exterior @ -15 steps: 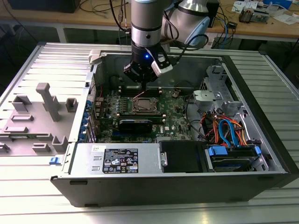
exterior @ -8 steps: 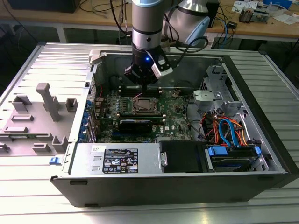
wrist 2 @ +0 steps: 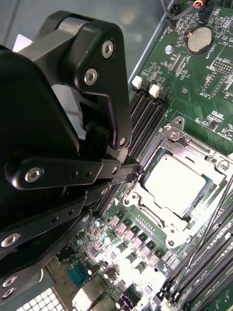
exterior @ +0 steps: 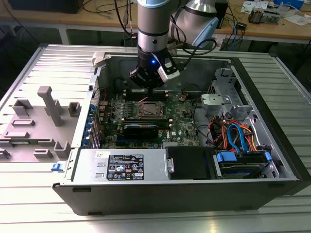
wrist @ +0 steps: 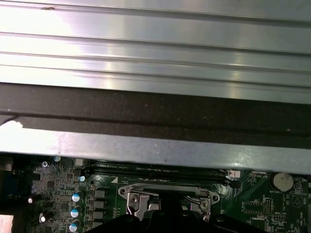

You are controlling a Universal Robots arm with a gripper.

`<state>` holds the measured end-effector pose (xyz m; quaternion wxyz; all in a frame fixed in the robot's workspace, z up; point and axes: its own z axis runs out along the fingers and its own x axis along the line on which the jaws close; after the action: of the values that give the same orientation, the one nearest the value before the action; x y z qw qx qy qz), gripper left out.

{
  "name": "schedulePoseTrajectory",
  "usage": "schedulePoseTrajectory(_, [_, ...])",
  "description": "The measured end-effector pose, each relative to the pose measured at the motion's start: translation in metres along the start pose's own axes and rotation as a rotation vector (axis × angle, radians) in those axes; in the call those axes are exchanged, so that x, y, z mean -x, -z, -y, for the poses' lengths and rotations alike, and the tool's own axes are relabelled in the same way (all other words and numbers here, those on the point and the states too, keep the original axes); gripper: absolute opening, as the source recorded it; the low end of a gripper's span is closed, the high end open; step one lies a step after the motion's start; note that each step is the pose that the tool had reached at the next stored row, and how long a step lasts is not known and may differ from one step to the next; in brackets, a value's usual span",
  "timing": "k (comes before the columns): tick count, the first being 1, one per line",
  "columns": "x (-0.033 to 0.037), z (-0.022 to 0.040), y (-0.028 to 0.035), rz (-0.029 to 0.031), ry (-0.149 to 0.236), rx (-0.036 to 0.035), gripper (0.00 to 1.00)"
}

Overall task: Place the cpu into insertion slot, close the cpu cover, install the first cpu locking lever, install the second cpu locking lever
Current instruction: 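Install the first cpu locking lever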

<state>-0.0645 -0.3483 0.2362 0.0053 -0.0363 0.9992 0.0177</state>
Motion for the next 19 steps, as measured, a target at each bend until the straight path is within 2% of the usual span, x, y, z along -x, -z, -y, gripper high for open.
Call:
schedulePoseTrajectory(4, [-0.0024, -0.0051, -0.0001, -0.0001, 0.000, -0.0002, 0.11])
schedulePoseTrajectory(7, [-0.0020, -0.0067, -0.0006, -0.0001, 0.000, -0.0002, 0.11])
schedulePoseTrajectory(11, [0.0021, -0.0089, -0.0045, -0.0002, 0.000, -0.0009, 0.11])
schedulePoseTrajectory(19, [0.0117, -0.0082, -0.0141, -0.0004, 0.000, -0.0035, 0.11])
